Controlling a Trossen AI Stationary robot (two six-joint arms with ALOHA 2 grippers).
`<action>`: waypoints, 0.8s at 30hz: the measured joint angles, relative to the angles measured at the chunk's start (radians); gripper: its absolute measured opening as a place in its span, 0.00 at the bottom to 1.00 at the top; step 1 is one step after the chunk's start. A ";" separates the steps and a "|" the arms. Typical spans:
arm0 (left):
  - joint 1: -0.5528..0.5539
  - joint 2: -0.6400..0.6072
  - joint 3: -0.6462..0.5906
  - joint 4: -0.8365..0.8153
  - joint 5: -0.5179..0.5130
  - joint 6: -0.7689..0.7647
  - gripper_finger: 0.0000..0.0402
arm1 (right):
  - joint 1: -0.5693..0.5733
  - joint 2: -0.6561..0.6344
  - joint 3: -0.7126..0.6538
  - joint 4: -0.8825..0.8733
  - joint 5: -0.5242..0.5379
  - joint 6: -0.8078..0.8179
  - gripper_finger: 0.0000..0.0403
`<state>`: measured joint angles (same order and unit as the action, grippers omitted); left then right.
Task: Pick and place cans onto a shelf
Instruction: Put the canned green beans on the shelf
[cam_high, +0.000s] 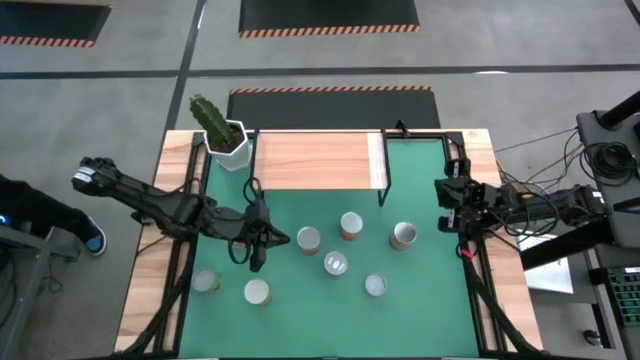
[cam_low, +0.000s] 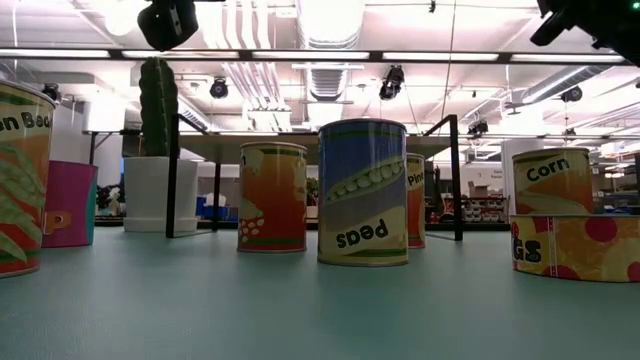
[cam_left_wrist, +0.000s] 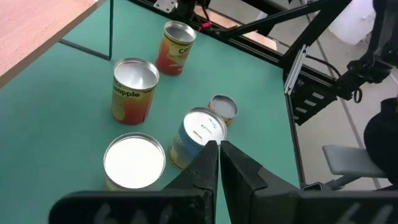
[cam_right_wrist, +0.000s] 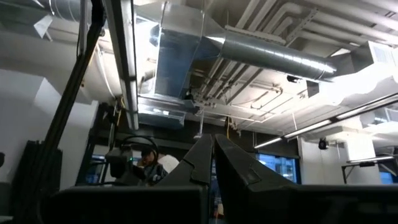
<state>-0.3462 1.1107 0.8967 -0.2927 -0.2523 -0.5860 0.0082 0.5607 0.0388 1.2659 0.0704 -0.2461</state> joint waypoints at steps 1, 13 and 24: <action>0.000 0.000 0.000 0.000 -0.001 -0.001 0.00 | 0.000 0.012 0.011 -0.001 0.000 0.001 0.02; -0.038 0.000 -0.032 0.002 -0.066 -0.120 0.00 | 0.000 0.121 0.177 -0.116 0.000 -0.053 0.02; -0.131 0.000 -0.062 -0.007 -0.073 -0.213 0.00 | 0.000 0.120 0.202 -0.130 0.039 -0.110 0.02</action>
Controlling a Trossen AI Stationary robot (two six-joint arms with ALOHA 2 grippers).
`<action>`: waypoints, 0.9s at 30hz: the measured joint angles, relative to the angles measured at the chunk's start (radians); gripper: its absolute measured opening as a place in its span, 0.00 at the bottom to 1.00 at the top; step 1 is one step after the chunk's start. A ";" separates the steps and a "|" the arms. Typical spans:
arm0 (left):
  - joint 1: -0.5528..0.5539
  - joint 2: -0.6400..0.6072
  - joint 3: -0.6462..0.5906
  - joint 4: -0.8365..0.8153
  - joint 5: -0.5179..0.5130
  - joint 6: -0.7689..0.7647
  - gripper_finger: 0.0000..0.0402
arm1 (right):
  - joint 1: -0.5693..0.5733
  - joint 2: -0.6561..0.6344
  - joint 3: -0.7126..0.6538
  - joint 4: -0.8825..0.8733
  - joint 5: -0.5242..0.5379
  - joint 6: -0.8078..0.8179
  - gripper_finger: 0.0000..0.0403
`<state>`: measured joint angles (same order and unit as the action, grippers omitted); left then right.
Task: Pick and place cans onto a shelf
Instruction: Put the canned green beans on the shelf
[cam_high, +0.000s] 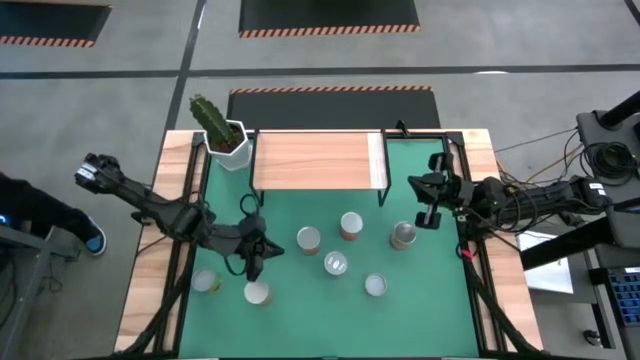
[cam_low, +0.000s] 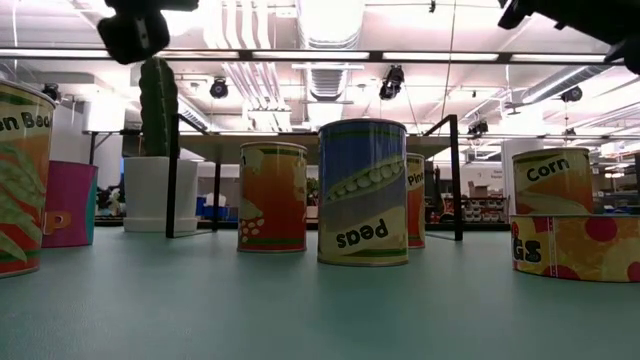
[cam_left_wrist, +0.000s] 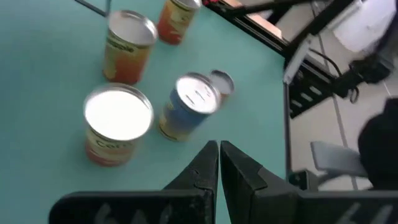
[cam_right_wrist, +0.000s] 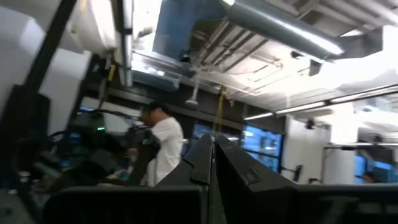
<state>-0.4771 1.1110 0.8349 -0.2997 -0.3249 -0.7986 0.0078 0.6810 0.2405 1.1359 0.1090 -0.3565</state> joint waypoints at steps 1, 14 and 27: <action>-0.016 0.000 0.000 0.000 0.001 0.000 0.00 | 0.000 -0.001 0.000 0.000 0.014 -0.004 0.02; -0.158 0.155 0.090 -0.014 0.008 -0.069 0.00 | 0.000 0.002 0.000 -0.010 0.075 -0.026 0.02; -0.240 0.363 0.399 -0.526 0.021 -0.109 0.00 | 0.000 0.002 0.000 -0.010 0.076 -0.062 0.02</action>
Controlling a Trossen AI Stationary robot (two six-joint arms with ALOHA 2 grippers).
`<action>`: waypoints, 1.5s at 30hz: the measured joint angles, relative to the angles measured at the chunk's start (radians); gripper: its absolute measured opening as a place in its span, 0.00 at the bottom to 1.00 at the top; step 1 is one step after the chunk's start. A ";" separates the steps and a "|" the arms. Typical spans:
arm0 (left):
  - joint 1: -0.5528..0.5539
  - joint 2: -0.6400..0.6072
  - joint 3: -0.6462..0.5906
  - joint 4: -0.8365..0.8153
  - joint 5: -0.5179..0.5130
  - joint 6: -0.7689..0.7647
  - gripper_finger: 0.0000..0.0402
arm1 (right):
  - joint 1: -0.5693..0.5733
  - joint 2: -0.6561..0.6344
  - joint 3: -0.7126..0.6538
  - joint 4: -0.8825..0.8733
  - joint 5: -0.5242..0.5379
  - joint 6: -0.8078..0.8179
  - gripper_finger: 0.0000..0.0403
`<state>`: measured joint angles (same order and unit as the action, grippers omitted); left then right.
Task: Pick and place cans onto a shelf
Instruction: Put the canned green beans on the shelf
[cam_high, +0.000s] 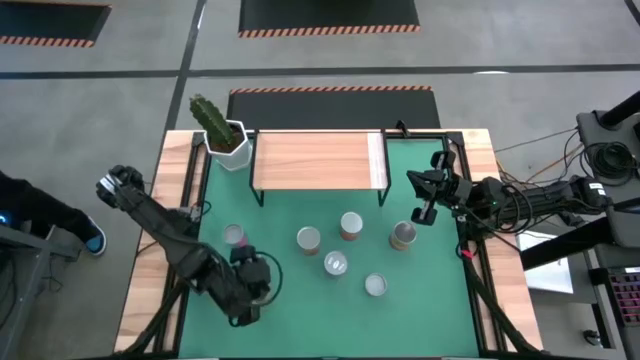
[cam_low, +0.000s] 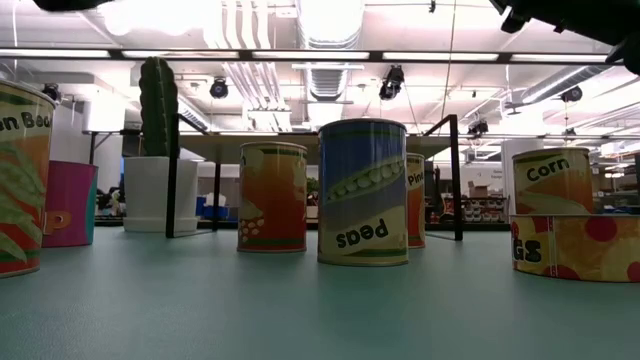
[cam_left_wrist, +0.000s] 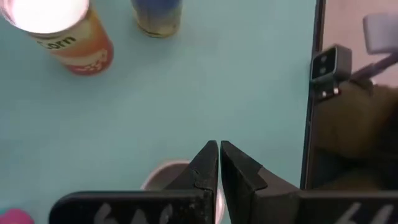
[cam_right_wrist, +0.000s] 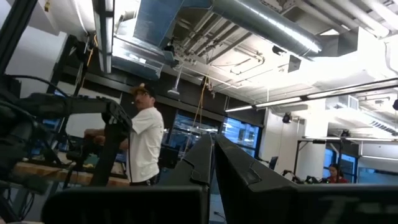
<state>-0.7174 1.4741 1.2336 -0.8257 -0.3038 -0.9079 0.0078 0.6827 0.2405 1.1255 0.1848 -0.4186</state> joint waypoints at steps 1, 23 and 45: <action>-0.006 0.013 0.018 -0.016 0.000 0.000 0.00 | 0.000 0.000 0.000 0.000 0.000 -0.001 0.02; -0.029 0.057 0.061 -0.138 -0.027 -0.071 0.71 | 0.000 0.000 0.000 -0.014 0.000 -0.001 0.02; -0.054 0.063 -0.102 -0.075 0.041 -0.194 0.96 | 0.000 0.000 -0.001 -0.031 0.001 -0.002 0.02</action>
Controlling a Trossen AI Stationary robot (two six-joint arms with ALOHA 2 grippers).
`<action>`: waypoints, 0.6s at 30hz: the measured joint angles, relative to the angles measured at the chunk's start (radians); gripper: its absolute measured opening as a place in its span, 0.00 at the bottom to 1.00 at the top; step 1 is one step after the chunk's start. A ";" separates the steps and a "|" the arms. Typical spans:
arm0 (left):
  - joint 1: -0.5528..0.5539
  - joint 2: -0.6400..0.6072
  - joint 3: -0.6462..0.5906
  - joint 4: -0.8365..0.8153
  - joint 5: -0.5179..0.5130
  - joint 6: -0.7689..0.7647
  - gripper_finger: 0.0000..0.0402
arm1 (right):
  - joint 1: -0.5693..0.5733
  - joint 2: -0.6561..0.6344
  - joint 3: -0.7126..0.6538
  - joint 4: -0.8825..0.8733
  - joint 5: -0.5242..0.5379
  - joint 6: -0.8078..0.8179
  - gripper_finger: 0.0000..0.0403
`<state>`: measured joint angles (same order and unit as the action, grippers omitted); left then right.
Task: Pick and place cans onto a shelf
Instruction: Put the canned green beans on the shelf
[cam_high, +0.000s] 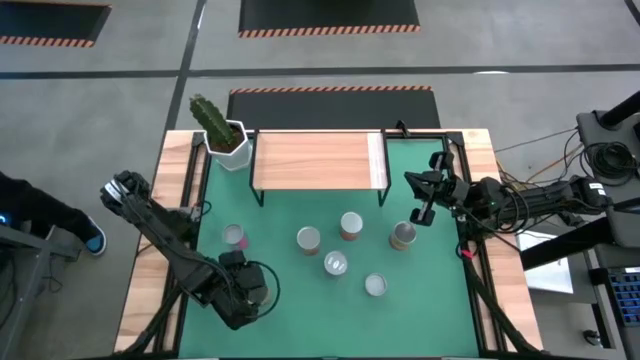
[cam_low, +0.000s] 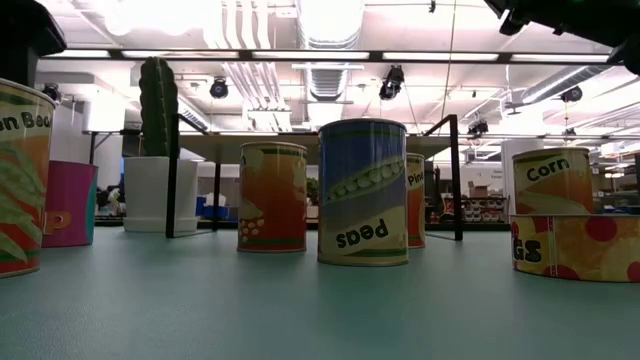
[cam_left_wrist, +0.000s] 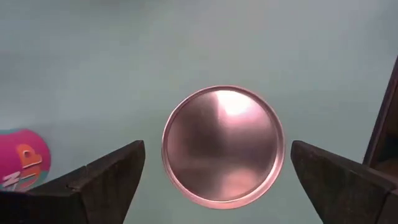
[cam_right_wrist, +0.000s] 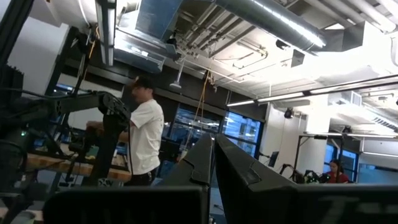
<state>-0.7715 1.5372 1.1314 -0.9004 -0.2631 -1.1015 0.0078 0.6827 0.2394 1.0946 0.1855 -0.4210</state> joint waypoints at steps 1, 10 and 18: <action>0.000 0.000 -0.002 0.005 0.000 0.000 0.96 | 0.000 0.000 0.000 0.000 0.000 0.000 0.02; 0.000 0.000 -0.001 0.036 -0.027 0.018 0.96 | 0.000 0.000 0.000 0.000 0.000 -0.001 0.02; 0.001 0.017 0.005 0.038 -0.042 0.028 0.96 | 0.000 0.000 0.000 -0.005 0.000 -0.003 0.02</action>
<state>-0.7708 1.5539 1.1365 -0.8621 -0.3050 -1.0733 0.0078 0.6827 0.2394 1.0897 0.1860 -0.4236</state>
